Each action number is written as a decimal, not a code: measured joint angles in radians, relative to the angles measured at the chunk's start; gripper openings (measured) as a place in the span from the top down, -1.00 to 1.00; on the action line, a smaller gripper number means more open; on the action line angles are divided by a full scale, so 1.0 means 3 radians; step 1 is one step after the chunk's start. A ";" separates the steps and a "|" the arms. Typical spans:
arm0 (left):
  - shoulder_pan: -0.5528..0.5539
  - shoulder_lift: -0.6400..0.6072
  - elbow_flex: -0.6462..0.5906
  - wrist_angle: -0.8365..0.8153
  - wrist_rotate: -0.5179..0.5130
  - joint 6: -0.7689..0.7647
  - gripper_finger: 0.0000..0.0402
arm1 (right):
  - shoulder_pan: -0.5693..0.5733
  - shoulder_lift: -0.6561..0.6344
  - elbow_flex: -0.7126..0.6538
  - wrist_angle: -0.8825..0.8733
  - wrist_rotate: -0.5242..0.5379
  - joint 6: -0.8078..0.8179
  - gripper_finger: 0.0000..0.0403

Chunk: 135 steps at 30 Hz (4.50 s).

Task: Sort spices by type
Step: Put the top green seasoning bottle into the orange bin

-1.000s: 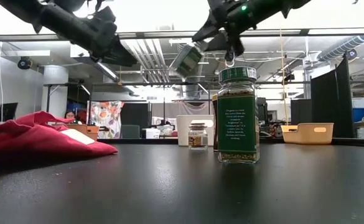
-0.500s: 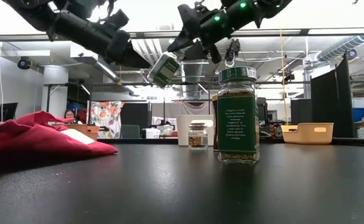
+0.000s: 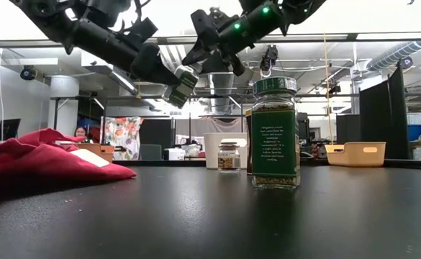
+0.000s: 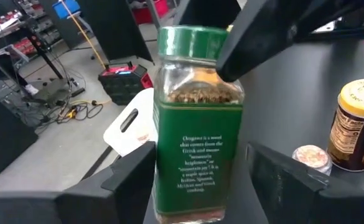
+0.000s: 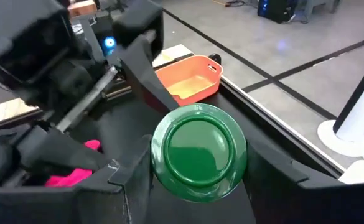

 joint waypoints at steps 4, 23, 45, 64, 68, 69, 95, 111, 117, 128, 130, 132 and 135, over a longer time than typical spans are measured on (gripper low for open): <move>-0.0001 0.0144 0.0026 0.0056 -0.0226 0.0026 -0.29 | 0.0016 0.0000 0.0002 0.0027 0.0000 0.0008 0.02; -0.0004 0.0270 0.0047 0.0060 0.0035 -0.0031 0.08 | 0.0046 -0.0029 0.0004 -0.0040 -0.0101 -0.0082 -0.18; -0.0020 -0.0003 -0.0316 0.1157 0.1290 -0.0105 0.08 | 0.0168 -0.1069 -0.1249 0.0285 -0.0188 -0.0603 -0.39; -0.0020 0.0126 -0.0505 0.1848 0.1880 -0.0193 0.08 | 0.0387 -0.0281 -0.1139 0.2101 -0.0871 -0.1213 -0.61; -0.0020 0.0130 -0.0505 0.1859 0.1880 -0.0193 0.08 | 0.0396 -0.0086 -0.0935 0.2098 -0.0875 -0.1378 -0.67; -0.0020 0.0130 -0.0505 0.1859 0.1879 -0.0192 0.08 | 0.0395 -0.0046 -0.0893 0.2098 -0.0874 -0.1421 -0.68; -0.0009 0.0022 -0.0510 0.1632 0.1569 -0.0103 -0.50 | 0.0401 -0.0502 -0.0758 0.0982 -0.0791 -0.1576 0.06; -0.0019 -0.0022 -0.0353 0.1474 0.1704 -0.0202 -0.49 | 0.0472 -0.0287 -0.0820 0.0336 -0.0110 -0.1172 0.06; -0.0017 0.0159 -0.0221 0.1477 0.1962 -0.0298 -0.49 | 0.0472 -0.0286 -0.0782 0.0325 -0.0109 -0.1169 0.06; -0.0013 0.0533 -0.0053 0.1609 0.1873 -0.0240 -0.49 | 0.0469 -0.0280 -0.0785 0.0254 -0.0082 -0.1125 0.06; -0.0011 0.0552 -0.0054 0.1609 0.1804 -0.0237 -0.49 | 0.0469 -0.0280 -0.0785 0.0248 -0.0075 -0.1123 0.06; -0.0013 0.0556 -0.0061 0.1609 0.1668 -0.0232 -0.49 | 0.0465 -0.0278 -0.0785 0.0250 -0.0064 -0.1123 0.06; -0.0010 0.0557 -0.0067 0.1566 0.1418 -0.0242 -0.49 | 0.0465 -0.0277 -0.0784 0.0312 -0.0032 -0.1162 0.06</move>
